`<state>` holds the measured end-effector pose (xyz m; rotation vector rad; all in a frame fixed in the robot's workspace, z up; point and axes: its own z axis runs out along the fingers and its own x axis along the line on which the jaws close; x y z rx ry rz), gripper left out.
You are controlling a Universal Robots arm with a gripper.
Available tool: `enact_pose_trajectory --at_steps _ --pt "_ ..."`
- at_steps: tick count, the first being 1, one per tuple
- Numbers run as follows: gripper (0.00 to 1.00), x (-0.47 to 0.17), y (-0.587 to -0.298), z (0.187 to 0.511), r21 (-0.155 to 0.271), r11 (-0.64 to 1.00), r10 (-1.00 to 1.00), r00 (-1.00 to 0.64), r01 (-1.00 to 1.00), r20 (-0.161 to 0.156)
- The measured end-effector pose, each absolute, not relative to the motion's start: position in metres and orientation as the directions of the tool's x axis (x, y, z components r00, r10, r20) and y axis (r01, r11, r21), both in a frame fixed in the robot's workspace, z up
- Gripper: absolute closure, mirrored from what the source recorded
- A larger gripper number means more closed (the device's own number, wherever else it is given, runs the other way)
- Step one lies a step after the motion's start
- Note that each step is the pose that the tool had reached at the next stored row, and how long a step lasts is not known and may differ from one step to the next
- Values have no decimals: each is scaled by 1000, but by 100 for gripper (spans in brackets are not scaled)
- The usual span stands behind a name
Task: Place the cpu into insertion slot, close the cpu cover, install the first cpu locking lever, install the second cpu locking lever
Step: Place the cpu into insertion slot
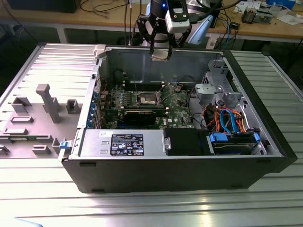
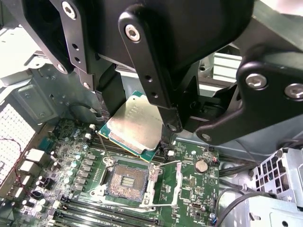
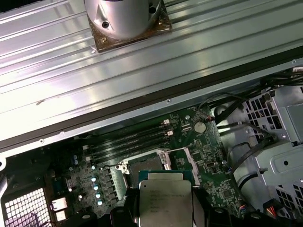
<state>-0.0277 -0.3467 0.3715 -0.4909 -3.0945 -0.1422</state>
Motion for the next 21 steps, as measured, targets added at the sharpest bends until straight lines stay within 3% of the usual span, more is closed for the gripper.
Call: enact_pose_trajectory --at_steps 21 --pt "45 -28 -347 371 89 902 423 -906 423 19"
